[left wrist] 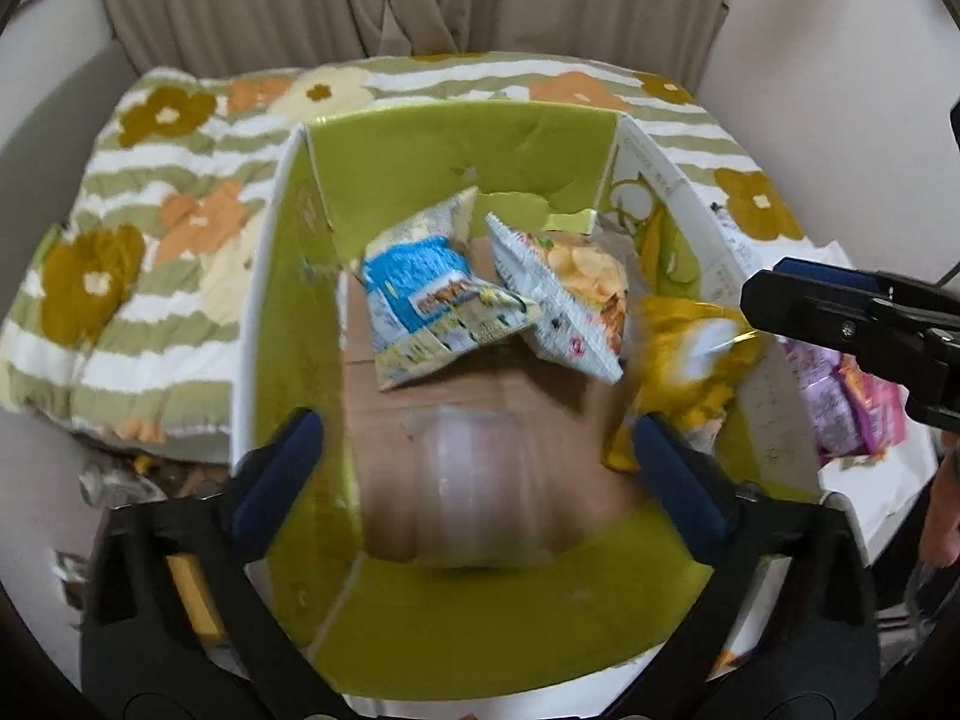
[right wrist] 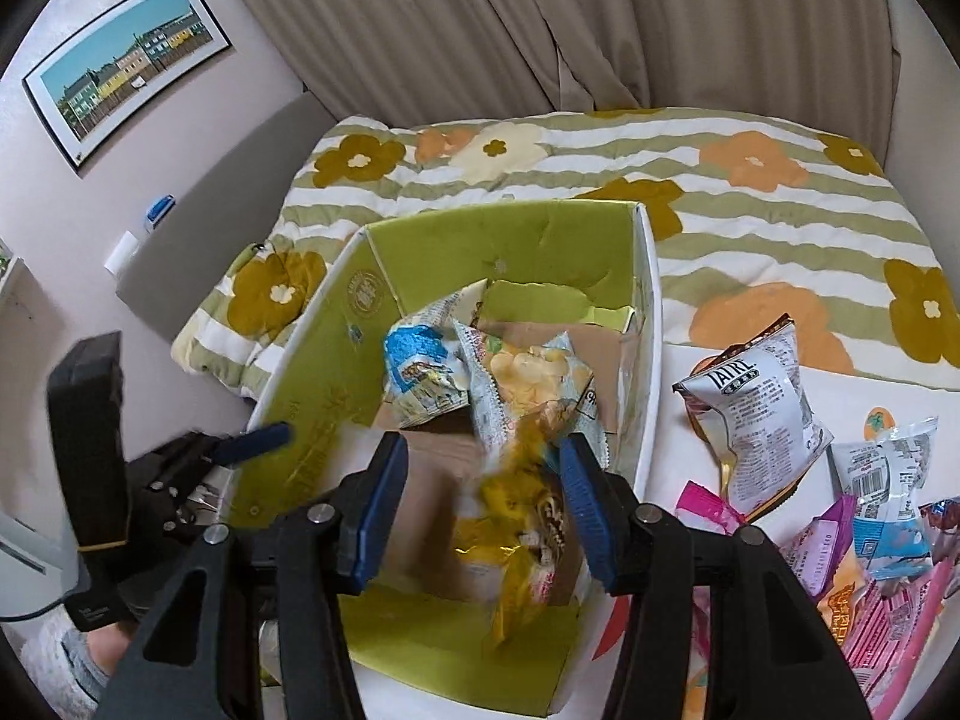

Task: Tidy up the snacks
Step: 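Carry both packets over the box and release them inside, then move both tools back toward the remaining snack pile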

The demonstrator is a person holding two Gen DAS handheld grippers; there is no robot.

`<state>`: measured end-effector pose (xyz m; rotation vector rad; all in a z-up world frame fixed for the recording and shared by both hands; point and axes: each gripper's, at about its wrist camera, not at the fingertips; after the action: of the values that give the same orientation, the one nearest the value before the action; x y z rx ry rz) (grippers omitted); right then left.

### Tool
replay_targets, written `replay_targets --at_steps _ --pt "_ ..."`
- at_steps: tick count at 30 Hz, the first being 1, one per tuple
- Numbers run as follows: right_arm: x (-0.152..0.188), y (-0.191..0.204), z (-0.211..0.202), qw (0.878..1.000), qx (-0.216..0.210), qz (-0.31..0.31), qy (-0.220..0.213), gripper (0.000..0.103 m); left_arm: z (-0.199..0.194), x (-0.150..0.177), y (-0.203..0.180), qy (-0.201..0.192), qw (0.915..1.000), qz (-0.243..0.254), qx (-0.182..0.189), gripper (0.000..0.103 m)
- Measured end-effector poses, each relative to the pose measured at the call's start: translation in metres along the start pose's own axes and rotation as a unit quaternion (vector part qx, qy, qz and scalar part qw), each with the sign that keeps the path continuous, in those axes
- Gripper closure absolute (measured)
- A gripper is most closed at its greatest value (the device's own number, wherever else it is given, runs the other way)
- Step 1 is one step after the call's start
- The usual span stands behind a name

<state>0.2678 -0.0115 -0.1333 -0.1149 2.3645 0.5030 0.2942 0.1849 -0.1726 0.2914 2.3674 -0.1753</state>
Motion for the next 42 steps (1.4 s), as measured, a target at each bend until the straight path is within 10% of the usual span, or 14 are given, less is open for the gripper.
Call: replay_targets --at_steps 3,23,30,42 --pt "0.003 -0.001 0.007 1.0 0.004 -0.007 0.011 0.071 -0.001 0.006 0.002 0.011 0.9999 0.005 -0.005 0.0" --pt "0.011 0.0 0.009 0.999 -0.031 0.011 0.031 0.07 -0.033 0.011 -0.002 -0.003 0.9993 -0.025 -0.029 0.0" --pt "0.013 0.001 0.007 1.0 -0.017 0.021 0.01 0.013 -0.033 0.014 -0.003 0.005 0.9996 -0.015 -0.023 0.001" --pt "0.022 0.013 -0.015 1.0 0.013 -0.008 -0.025 0.001 -0.041 0.016 -0.003 0.0 0.9995 -0.018 -0.026 0.001"
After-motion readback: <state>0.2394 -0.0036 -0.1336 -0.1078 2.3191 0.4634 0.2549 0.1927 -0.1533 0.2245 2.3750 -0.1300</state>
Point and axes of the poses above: each gripper's, at about its wrist camera, not at the fingertips, and z roughly the way its jaws point, y to its left, x to its underside, and after that the axes turned 12 degrees about -y, right-handed
